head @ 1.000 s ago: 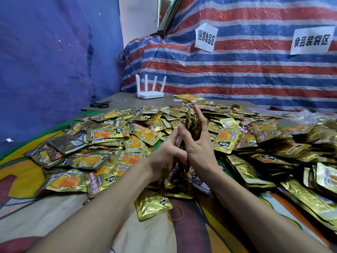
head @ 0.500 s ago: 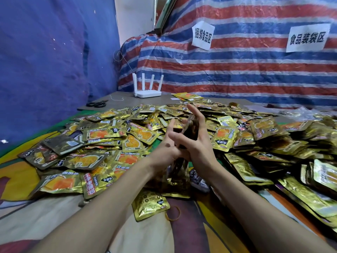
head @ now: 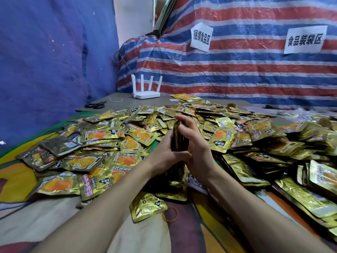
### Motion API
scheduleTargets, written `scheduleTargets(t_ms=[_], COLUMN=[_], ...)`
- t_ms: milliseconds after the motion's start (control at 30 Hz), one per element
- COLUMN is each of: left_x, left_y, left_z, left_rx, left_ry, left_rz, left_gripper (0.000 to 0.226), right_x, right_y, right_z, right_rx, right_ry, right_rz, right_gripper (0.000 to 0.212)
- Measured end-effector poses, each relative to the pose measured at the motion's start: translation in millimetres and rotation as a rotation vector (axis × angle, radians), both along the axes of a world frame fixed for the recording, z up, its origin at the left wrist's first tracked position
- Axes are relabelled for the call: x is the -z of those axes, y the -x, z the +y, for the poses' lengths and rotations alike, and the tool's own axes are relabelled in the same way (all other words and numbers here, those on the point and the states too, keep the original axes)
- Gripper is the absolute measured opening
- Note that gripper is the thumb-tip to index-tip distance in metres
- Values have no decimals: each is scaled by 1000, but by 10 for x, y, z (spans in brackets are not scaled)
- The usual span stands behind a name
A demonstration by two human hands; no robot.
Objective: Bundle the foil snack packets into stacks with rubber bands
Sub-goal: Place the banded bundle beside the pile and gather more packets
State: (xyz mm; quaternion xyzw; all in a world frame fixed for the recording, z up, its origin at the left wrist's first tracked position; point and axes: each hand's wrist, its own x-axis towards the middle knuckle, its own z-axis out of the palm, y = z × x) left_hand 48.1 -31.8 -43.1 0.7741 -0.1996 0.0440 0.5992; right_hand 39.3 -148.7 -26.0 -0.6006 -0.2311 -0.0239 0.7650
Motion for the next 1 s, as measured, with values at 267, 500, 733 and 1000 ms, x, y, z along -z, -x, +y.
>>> scheduleTargets(t_ms=[267,500,733,1000], left_x=[10,-29,31,98], left_y=[-1,12,-10,21], left_z=[-15,-24,-126,-157], left_rx=[28,88,61,-133], left_ry=[240,281,260,131], left_rz=[82,111,73,-84], left_gripper=[82,55,74,53], right_x=[-32,-30,-40,-233], right_y=[-48,-7,-29,95], right_z=[-23,63,56,6], right_rx=[66,48,51,122], right_ry=[-132,-103,-125,108], right_rz=[126,108,222,258], right_gripper=[32,45,39,37])
